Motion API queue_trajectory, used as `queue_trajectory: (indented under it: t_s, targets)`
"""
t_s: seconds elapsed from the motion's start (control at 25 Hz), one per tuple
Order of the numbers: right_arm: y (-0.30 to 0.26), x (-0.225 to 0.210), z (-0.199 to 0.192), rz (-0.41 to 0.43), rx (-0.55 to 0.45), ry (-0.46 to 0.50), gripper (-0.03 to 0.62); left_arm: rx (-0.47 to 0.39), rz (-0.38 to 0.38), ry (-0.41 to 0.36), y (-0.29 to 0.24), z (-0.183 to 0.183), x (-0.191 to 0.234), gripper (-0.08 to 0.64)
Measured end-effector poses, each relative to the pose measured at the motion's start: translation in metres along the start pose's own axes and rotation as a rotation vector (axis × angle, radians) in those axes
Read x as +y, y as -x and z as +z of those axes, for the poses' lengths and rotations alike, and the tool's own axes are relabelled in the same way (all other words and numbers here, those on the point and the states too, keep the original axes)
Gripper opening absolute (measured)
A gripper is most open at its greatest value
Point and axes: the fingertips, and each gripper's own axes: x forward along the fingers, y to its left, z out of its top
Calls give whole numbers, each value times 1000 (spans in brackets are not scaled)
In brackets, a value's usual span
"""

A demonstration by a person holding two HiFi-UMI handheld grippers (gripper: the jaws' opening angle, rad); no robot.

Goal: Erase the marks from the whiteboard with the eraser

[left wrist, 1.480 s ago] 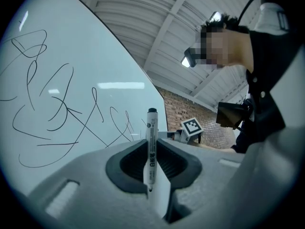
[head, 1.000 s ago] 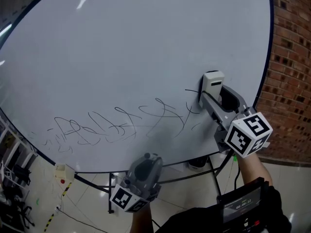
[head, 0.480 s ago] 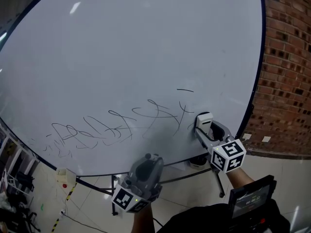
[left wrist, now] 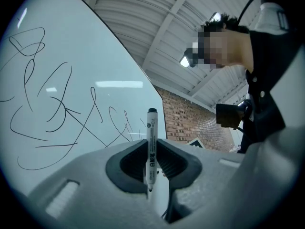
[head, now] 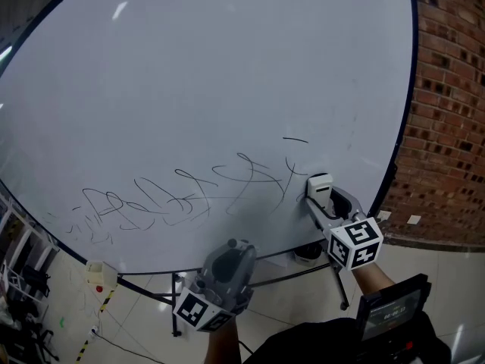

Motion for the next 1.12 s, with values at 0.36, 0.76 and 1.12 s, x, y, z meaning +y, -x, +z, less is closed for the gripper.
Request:
queue_trajectory:
  t_s: [0.36, 0.76, 1.12]
  targets:
    - [-4, 26, 109, 33, -125, 38, 236, -27, -1, 16, 18, 4, 16, 57]
    - [-1, 33, 156, 29, -218, 44, 236, -29, -19, 27, 25, 13, 26, 58]
    - [-5, 27, 95, 40, -159, 21, 236, -15, -42, 32, 18, 7, 23, 57]
